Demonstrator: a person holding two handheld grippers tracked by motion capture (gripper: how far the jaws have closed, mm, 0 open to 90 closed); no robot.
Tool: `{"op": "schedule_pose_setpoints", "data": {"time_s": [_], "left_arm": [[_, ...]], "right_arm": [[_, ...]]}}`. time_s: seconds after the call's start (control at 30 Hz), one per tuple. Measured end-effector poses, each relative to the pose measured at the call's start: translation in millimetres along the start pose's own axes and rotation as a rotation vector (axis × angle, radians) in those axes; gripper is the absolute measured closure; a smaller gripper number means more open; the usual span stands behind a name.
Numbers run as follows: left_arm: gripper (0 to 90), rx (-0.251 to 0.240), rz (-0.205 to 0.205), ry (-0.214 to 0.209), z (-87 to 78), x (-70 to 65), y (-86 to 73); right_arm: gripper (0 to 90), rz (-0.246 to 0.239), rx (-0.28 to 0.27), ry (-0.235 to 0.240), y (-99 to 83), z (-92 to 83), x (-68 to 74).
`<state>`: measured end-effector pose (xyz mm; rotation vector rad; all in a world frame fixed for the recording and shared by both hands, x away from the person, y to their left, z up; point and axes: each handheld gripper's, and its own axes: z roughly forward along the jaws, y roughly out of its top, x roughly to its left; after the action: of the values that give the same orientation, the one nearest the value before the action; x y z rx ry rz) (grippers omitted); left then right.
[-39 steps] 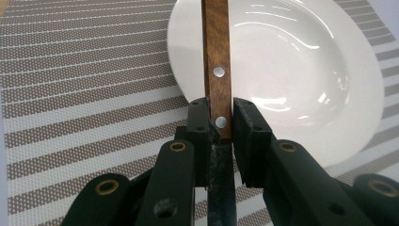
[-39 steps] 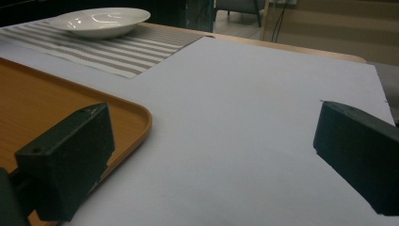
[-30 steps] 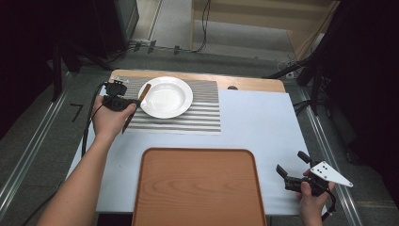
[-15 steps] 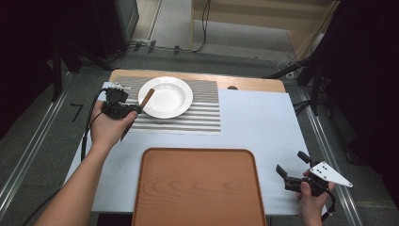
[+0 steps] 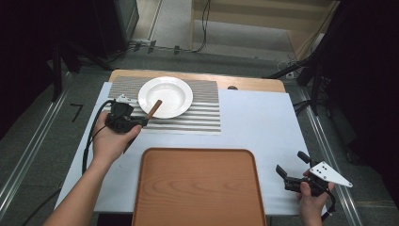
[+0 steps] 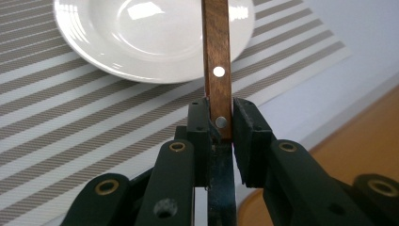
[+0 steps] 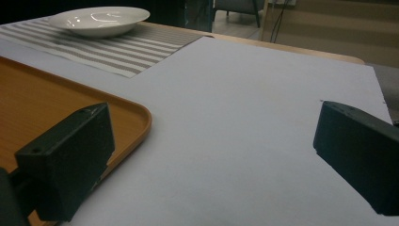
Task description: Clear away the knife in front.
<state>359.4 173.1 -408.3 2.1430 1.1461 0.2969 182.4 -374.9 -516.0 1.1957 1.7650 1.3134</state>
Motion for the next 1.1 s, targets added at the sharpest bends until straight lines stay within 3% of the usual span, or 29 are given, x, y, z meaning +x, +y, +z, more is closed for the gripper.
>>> {"op": "schedule_pose_setpoints", "data": {"time_s": [0.13, 0.47, 1.1], "left_arm": [[77.0, -0.003, 0.023, -0.011, -1.8, -13.3, -7.7], [77.0, -0.027, 0.028, -0.059, -11.4, -34.7, -28.3], [77.0, -0.034, 0.007, -0.107, -15.8, -66.8, -75.6]], "right_arm": [[0.0, 0.001, -0.001, 0.000, 0.0, -0.2, -0.2], [0.0, 0.006, -0.003, -0.002, -0.2, -0.8, -0.3], [0.0, -0.001, -0.006, -0.001, -0.2, -0.8, 0.1]]}}
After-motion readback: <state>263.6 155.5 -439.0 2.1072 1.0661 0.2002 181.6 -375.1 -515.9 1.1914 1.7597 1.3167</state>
